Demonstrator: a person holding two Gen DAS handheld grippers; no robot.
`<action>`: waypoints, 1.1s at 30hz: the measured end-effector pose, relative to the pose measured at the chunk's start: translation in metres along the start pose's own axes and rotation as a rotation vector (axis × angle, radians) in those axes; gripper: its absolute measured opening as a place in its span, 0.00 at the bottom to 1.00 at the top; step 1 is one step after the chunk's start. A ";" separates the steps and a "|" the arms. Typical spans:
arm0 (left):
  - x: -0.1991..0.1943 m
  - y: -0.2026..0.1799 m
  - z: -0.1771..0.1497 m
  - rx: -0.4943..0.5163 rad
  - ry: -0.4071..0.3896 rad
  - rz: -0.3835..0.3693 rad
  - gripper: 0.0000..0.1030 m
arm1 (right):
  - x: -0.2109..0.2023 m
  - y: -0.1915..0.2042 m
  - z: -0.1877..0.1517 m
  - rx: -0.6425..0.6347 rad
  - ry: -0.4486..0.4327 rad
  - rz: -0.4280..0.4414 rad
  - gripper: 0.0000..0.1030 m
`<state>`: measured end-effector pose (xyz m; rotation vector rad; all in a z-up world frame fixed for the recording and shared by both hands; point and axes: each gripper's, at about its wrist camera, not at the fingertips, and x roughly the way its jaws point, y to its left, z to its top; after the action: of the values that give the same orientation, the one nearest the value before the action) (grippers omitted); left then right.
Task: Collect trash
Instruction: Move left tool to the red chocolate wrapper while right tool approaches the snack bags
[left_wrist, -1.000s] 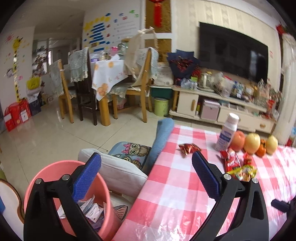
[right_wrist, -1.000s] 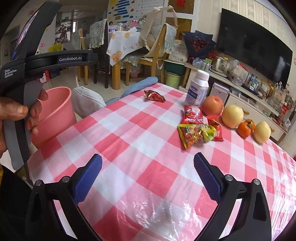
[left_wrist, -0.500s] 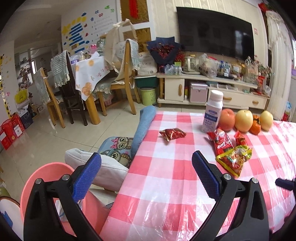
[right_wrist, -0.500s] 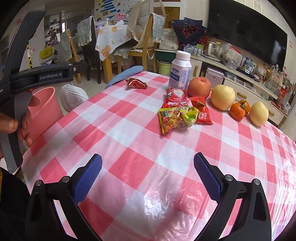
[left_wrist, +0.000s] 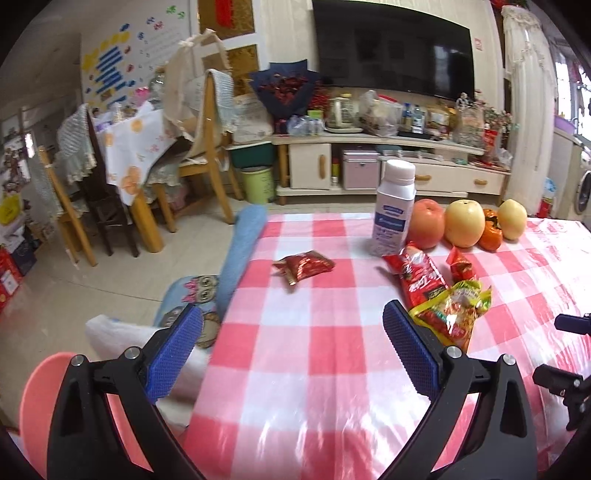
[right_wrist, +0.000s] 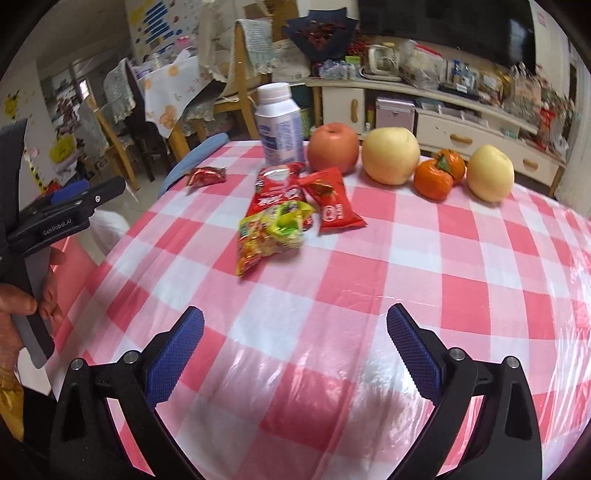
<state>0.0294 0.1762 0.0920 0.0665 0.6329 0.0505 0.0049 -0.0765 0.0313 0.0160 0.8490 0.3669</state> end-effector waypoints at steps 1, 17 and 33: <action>0.008 0.002 0.002 -0.020 0.004 -0.014 0.96 | 0.003 -0.005 0.002 0.014 0.000 0.006 0.95; 0.122 0.016 0.029 -0.070 0.079 -0.105 0.85 | 0.048 -0.024 0.029 0.131 -0.038 0.226 0.95; 0.165 0.000 0.038 0.007 0.138 -0.160 0.66 | 0.071 -0.050 0.060 0.155 -0.093 0.215 0.88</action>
<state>0.1851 0.1852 0.0251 0.0190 0.7749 -0.1024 0.1077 -0.0927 0.0115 0.2678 0.7839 0.4979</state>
